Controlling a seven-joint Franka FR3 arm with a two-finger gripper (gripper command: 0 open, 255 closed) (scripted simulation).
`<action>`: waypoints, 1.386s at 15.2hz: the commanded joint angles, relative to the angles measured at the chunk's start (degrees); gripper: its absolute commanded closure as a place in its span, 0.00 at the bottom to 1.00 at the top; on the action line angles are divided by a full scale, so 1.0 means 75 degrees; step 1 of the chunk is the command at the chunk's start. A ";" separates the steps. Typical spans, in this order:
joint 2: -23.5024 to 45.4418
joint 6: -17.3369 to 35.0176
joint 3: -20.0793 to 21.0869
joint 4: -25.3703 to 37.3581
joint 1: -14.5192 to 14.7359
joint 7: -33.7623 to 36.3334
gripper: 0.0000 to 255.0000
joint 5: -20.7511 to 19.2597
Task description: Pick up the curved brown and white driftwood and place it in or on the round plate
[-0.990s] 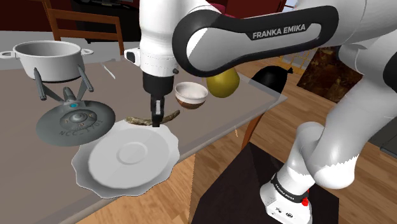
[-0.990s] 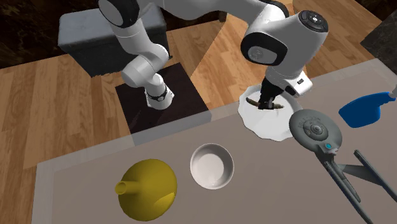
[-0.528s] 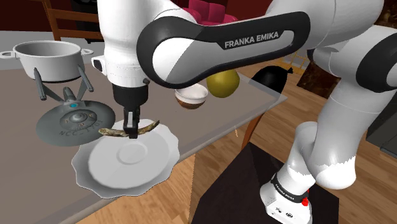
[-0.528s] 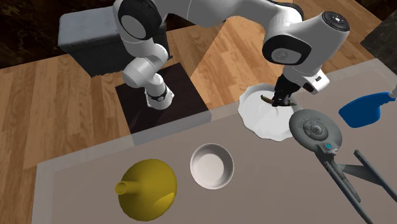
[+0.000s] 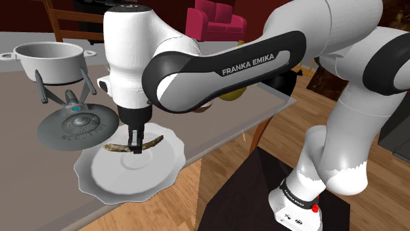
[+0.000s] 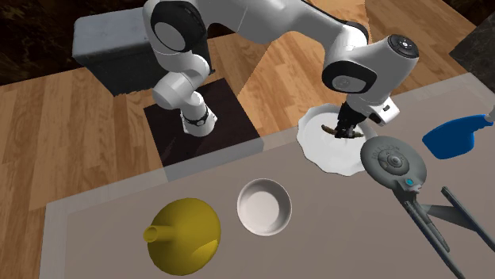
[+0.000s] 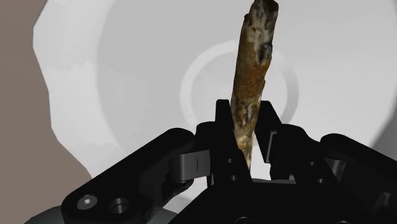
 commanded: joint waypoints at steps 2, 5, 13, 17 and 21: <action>0.0027 0.0231 -0.0008 -0.0201 -0.0007 0.0012 1.00 -0.0017; 0.0028 0.0231 -0.0008 -0.0200 -0.0007 0.0012 1.00 -0.0018; 0.0028 0.0231 -0.0008 -0.0200 -0.0007 0.0012 0.00 -0.0018; -0.0113 -0.0244 0.0007 0.0141 -0.0005 -0.0029 0.00 0.0043; -0.0207 -0.0676 0.0019 0.0484 -0.0001 -0.0057 0.00 0.0085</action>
